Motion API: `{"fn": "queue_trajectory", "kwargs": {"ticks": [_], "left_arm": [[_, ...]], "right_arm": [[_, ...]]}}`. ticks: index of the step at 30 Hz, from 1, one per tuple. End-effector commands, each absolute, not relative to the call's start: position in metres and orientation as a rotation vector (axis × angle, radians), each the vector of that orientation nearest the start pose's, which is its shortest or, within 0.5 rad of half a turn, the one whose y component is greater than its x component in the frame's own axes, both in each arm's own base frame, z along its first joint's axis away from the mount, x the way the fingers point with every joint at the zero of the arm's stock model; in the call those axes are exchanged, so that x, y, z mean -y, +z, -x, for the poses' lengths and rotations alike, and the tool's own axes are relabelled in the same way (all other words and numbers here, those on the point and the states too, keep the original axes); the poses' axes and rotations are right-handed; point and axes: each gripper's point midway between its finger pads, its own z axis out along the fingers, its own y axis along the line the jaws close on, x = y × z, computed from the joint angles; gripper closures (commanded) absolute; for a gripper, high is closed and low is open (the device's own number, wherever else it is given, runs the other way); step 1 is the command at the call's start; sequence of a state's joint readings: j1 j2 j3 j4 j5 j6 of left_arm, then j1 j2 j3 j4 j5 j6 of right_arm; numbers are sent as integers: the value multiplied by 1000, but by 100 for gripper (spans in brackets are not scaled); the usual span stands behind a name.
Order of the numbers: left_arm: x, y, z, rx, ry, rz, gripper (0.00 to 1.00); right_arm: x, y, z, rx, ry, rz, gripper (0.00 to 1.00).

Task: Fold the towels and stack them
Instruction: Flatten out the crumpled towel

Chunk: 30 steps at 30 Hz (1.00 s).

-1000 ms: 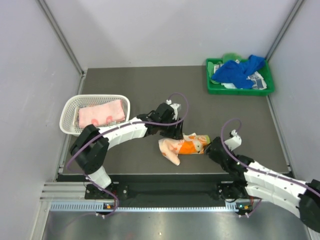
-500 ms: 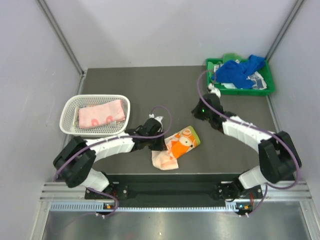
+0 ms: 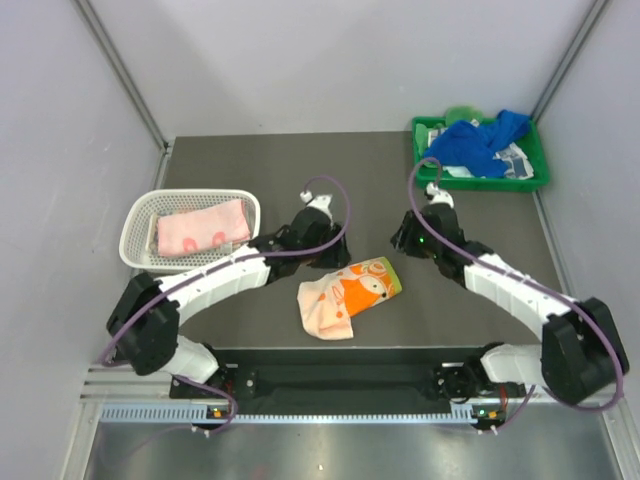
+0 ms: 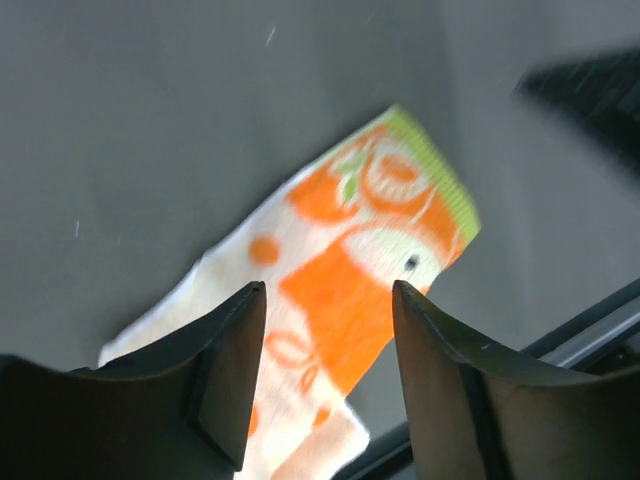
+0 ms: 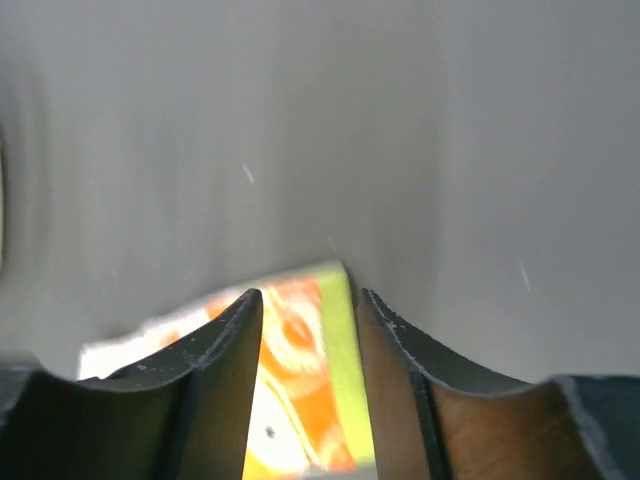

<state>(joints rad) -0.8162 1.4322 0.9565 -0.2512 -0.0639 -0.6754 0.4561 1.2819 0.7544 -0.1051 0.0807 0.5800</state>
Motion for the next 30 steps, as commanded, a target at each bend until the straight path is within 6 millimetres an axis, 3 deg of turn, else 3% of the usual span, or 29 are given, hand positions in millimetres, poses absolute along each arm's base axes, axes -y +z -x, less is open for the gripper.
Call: {"fn": "queue_trajectory", "kwargs": {"ticks": [1,2,3,4,5,7,8,10,11,17,19,23,30], "left_arm": [[320,156,-286,-2314,-666,-306,38],[328,146,-291,-2324,-665,-359,37],[340,154,-296,-2308,-706,-391,36],[346,151,-300,-2319,-721,-420,36],[353,127,-297,-2388,-737,-495,36],[367,124,-304,-2385,-789,-563,36],[373,103,-300,-2430,-813,-633,36],[383,94,-303,-2440,-852,-694,36],[387,77,-301,-2471,-862,-740,36],[405,58,-310,-2459,-976,-790,35],[408,60,-310,-2442,-1046,-792,35],[414,55,-305,-2456,-1136,-802,36],[409,41,-307,-2495,-1122,-787,40]], "right_arm": [[-156,108,-298,-2237,528,-264,55],[-154,103,-291,-2242,538,-276,55],[-154,106,-285,-2222,571,-298,54],[-151,91,-272,-2256,573,-306,53],[-152,88,-266,-2260,588,-311,52],[-152,78,-252,-2271,612,-323,50],[-154,77,-250,-2262,630,-323,49],[-158,66,-241,-2278,655,-328,48],[-161,66,-242,-2266,676,-324,48],[-180,52,-241,-2263,737,-297,51],[-182,48,-244,-2265,722,-294,56],[-183,46,-246,-2268,712,-301,79],[-180,49,-252,-2282,650,-281,94]]}}
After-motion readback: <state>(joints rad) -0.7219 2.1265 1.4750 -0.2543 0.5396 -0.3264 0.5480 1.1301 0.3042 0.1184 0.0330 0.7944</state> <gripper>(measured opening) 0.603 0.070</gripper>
